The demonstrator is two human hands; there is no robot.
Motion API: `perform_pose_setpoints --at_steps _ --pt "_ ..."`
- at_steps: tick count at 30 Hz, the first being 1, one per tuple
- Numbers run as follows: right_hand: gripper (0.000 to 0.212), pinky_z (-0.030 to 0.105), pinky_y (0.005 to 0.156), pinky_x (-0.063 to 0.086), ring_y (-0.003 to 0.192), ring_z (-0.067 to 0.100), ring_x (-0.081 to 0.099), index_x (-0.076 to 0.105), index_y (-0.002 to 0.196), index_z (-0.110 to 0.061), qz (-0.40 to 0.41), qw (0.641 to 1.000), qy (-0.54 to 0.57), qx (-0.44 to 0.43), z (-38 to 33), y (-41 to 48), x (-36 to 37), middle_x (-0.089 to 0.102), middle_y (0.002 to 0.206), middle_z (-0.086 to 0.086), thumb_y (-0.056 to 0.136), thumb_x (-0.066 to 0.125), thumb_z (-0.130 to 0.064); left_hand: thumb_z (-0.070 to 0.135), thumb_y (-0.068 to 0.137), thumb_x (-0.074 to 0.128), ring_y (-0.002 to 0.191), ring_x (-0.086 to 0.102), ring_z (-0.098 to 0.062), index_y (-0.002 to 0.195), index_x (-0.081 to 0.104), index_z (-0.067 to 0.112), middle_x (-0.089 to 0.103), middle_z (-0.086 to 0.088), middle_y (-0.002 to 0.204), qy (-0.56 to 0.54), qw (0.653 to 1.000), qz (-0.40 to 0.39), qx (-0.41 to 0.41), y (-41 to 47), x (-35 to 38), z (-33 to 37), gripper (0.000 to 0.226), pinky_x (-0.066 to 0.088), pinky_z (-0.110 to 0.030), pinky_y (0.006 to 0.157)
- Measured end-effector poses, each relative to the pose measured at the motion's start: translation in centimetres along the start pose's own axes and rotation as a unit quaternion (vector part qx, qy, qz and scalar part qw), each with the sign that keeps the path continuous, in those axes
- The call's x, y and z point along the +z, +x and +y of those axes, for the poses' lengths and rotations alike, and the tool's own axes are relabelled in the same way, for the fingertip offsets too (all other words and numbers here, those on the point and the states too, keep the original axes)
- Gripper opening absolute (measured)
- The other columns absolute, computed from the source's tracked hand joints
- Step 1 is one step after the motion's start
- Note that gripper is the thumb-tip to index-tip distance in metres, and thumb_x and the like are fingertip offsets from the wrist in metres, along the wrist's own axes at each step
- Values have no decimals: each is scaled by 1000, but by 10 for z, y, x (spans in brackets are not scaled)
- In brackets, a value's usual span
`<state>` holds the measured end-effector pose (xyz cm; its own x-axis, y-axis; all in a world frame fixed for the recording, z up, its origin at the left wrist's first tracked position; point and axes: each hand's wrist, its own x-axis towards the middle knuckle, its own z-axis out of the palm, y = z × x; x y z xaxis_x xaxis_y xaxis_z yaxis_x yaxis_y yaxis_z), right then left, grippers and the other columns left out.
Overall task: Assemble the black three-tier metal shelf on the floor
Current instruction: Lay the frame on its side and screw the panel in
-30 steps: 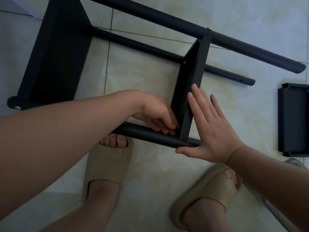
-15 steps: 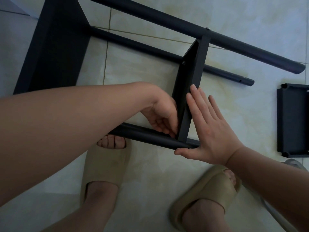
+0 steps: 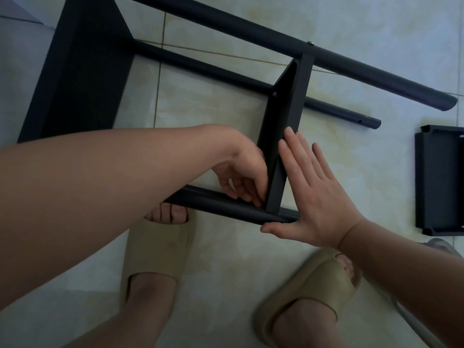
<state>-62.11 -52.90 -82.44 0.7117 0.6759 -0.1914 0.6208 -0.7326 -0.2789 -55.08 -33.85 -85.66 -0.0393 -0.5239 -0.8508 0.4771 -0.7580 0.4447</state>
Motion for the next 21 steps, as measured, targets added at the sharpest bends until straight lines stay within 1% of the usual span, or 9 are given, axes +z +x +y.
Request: perform_pose_setpoints --at_steps 6,10,14,18,21 --pt "126 61 123 16 157 35 2 12 159 4 1 1000 1 1 0 0 0 3 169 20 79 50 -86 16 91 66 80 63 -12 93 73 19 74 4 82 -10 1000 -2 -9 -1 1 -2 8 50 -36 87" --pt "126 61 123 17 157 35 2 12 159 3 1 1000 1 1 0 0 0 3 169 20 79 49 -86 13 91 67 80 63 -13 91 72 17 73 3 80 -19 1000 1 1 2 3 -4 6 50 -36 88" --pt "126 61 123 16 157 35 1 10 160 2 -3 1000 -2 3 0 0 0 1 169 19 79 49 -87 8 90 66 86 63 -15 96 72 14 73 1 85 -38 999 -14 10 0 2 -6 11 48 -36 92" --pt "126 60 124 14 157 34 0 10 160 2 -5 1000 -3 5 0 0 0 1 169 18 79 48 -87 19 92 65 95 62 -15 104 72 19 73 5 90 -36 999 -17 -5 0 3 -8 14 47 -40 92" --pt "125 60 124 14 157 34 1 10 160 2 -3 1000 -3 5 -1 0 0 2 169 18 79 48 -86 19 93 66 97 61 -16 106 70 19 73 5 87 -29 1000 -6 -9 2 4 -8 14 48 -39 91"
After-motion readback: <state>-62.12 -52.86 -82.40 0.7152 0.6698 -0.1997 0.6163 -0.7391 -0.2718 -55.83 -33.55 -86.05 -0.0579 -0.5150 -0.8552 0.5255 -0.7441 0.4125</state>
